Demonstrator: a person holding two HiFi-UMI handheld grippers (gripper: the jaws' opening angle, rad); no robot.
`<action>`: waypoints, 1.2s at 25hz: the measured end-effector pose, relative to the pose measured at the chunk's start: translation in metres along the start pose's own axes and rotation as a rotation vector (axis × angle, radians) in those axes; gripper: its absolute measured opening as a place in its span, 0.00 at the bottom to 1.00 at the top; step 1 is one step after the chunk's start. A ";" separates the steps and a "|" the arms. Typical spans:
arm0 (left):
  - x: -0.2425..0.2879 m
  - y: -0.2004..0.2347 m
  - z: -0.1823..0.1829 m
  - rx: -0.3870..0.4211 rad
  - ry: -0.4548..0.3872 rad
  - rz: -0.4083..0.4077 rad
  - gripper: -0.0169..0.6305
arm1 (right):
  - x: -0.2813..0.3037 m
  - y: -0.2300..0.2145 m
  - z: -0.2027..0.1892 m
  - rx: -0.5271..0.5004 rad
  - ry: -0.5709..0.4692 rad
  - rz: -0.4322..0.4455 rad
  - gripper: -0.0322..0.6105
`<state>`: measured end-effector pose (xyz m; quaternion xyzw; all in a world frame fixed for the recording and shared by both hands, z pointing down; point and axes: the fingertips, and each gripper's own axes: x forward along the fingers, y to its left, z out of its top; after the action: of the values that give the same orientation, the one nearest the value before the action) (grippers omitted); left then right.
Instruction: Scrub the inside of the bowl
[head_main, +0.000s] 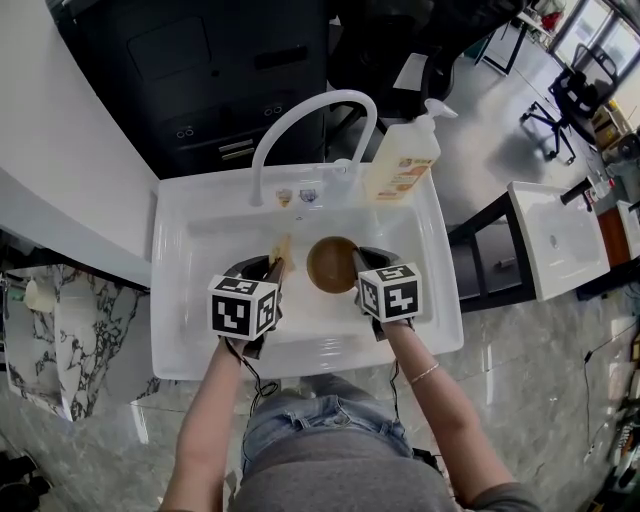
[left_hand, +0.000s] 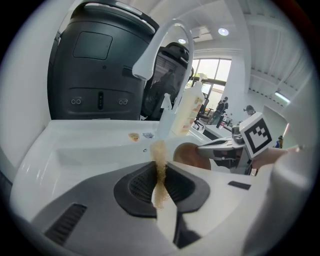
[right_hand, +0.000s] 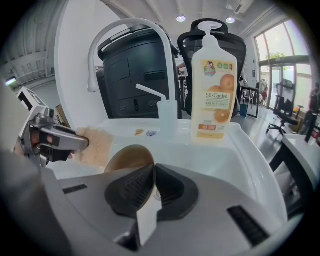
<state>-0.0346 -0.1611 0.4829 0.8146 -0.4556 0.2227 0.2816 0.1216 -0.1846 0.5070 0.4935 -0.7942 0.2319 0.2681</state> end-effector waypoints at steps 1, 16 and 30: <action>-0.001 0.001 0.000 -0.004 -0.004 0.005 0.09 | 0.000 0.000 0.000 0.003 0.001 0.007 0.09; -0.017 0.014 -0.010 -0.053 -0.057 0.126 0.09 | 0.016 0.030 0.011 0.012 0.018 0.151 0.09; -0.073 0.053 -0.015 -0.124 -0.191 0.301 0.09 | 0.044 0.106 0.022 -0.026 0.058 0.340 0.09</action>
<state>-0.1172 -0.1288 0.4627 0.7357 -0.6099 0.1553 0.2503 0.0045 -0.1847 0.5086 0.3417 -0.8612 0.2776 0.2542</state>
